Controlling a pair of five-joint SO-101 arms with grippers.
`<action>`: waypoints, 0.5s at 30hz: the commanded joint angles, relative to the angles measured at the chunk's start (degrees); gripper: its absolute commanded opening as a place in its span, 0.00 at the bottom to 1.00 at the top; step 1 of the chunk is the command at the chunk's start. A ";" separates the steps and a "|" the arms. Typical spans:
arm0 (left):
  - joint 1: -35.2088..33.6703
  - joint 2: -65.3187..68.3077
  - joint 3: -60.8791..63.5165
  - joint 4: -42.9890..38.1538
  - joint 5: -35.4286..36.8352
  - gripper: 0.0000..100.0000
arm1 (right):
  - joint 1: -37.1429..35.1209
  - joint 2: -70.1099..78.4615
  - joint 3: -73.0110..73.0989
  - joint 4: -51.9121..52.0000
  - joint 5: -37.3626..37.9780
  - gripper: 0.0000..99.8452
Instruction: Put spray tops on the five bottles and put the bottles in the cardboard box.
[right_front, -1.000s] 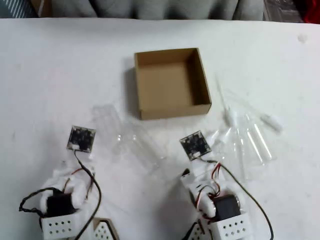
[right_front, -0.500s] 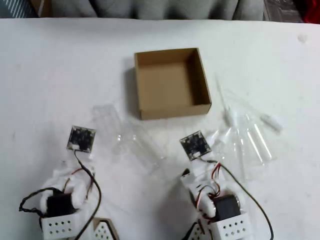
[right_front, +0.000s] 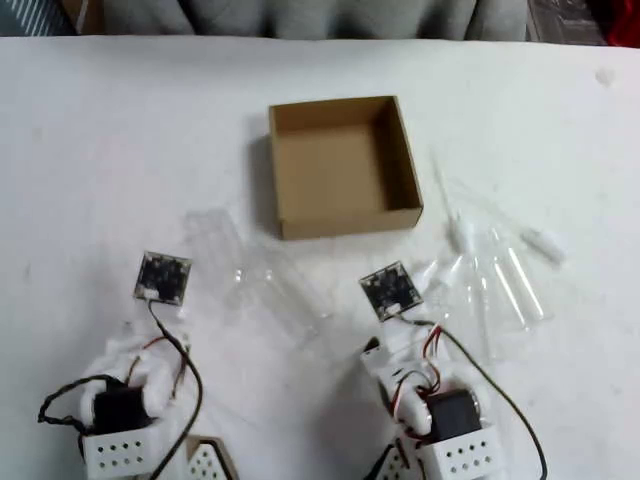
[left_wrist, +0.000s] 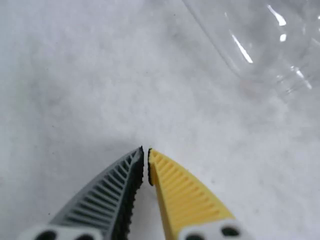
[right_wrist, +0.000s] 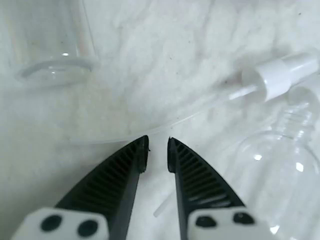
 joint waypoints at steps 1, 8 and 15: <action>-0.57 -0.40 -0.18 0.09 -0.53 0.02 | -0.48 -0.48 0.53 0.22 0.53 0.04; -0.57 -0.40 -0.18 0.09 -0.53 0.02 | -0.48 -0.48 0.53 0.22 0.53 0.04; -0.57 -0.40 -0.18 0.09 -0.53 0.02 | 3.12 -0.48 -3.96 -0.48 0.62 0.05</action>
